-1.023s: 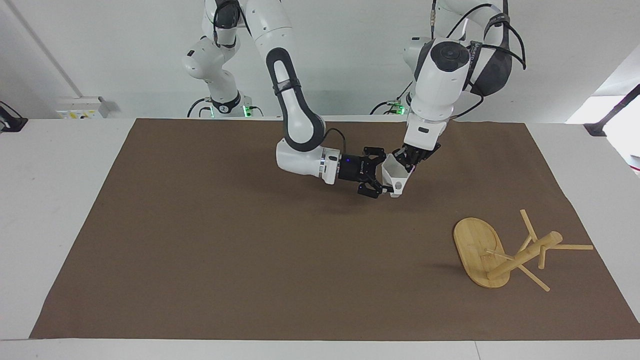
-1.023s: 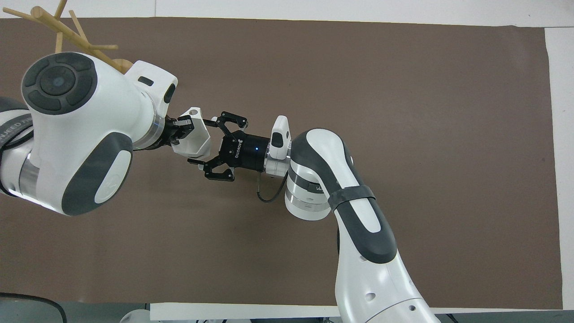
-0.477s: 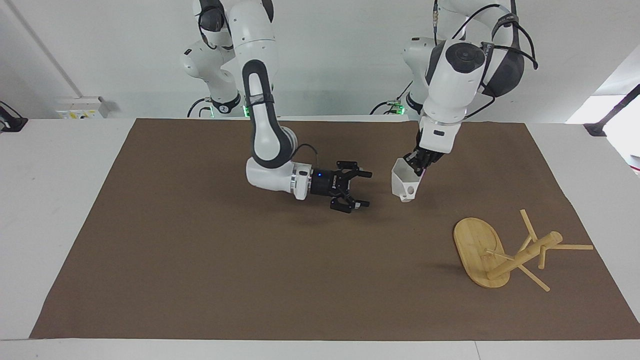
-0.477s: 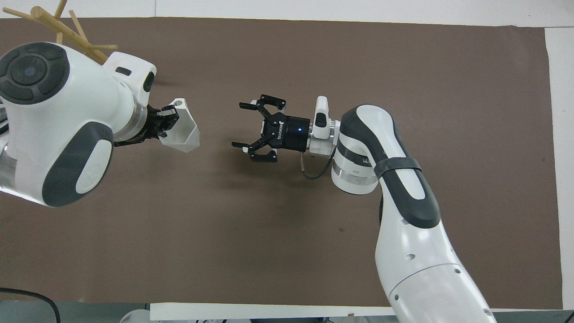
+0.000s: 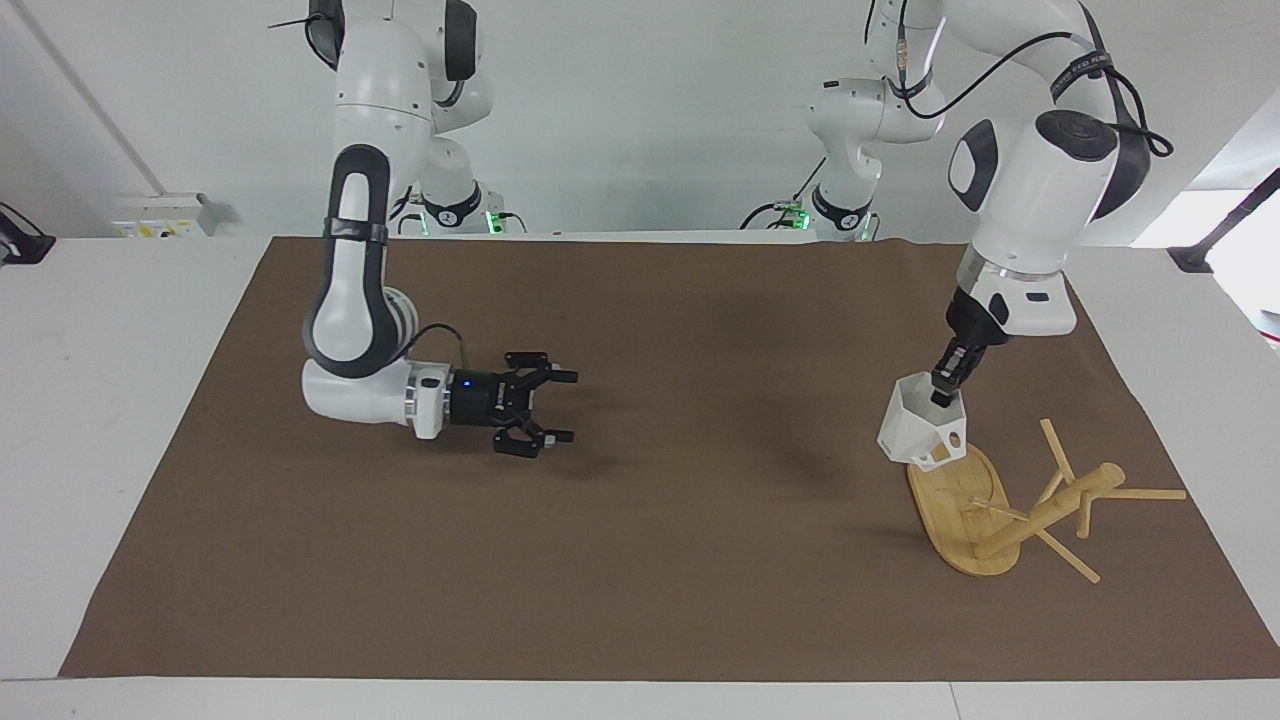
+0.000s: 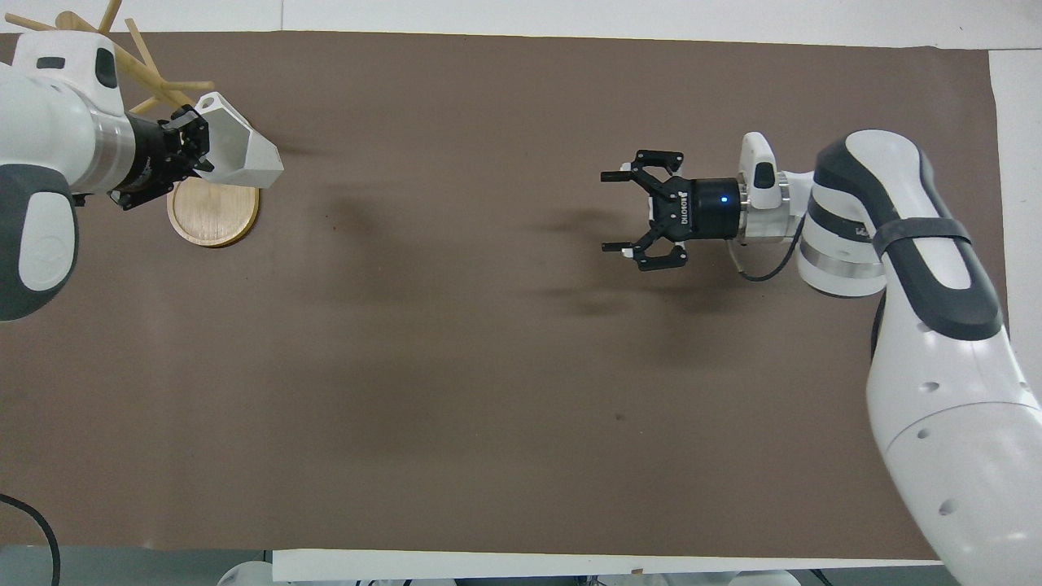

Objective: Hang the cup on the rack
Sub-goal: 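Open the right gripper and withdraw it while the left gripper lifts the cup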

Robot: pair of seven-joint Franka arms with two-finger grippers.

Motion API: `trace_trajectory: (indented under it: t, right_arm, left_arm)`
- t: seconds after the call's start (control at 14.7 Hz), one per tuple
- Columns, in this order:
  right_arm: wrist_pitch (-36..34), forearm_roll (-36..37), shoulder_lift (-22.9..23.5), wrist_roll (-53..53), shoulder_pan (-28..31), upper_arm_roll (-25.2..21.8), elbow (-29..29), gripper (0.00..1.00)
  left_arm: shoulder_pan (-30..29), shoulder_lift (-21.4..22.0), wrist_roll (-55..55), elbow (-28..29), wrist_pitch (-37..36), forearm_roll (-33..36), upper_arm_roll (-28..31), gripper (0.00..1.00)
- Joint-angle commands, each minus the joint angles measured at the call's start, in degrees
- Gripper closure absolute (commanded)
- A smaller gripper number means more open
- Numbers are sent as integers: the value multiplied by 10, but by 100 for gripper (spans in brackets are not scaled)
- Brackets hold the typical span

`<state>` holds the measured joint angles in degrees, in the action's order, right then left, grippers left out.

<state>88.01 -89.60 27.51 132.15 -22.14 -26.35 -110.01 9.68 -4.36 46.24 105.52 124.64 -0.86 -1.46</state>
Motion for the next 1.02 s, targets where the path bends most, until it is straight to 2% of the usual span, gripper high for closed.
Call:
trace_trajectory:
  t: [0.0,0.27,0.41,0.48,0.61,0.75,0.95]
  right_arm:
    - [-34,100,-17,7,76,8,-7,1]
    - [-42,237,-37,6,163,6,10,1]
    - [-31,303,-72,-9,177,-3,13,1]
    - [-5,354,-101,-32,177,-7,16,1]
    - [47,459,-167,-109,175,-6,21,1]
    - [51,533,-208,-207,170,-1,32,1]
    - [93,663,-267,-385,165,51,36,1]
  left_arm:
    - [-20,-11,-71,14,60,-28,-6,100]
    - [-20,-38,-74,14,102,-30,-6,100]
    - [-21,-50,-88,13,118,-33,-6,100]
    - [-22,-50,-91,13,119,-33,-6,100]
    - [-31,-53,-92,12,119,-33,-6,100]
    - [-35,-55,-95,10,120,-39,-6,100]
    - [-47,-56,-117,9,121,-62,-6,100]
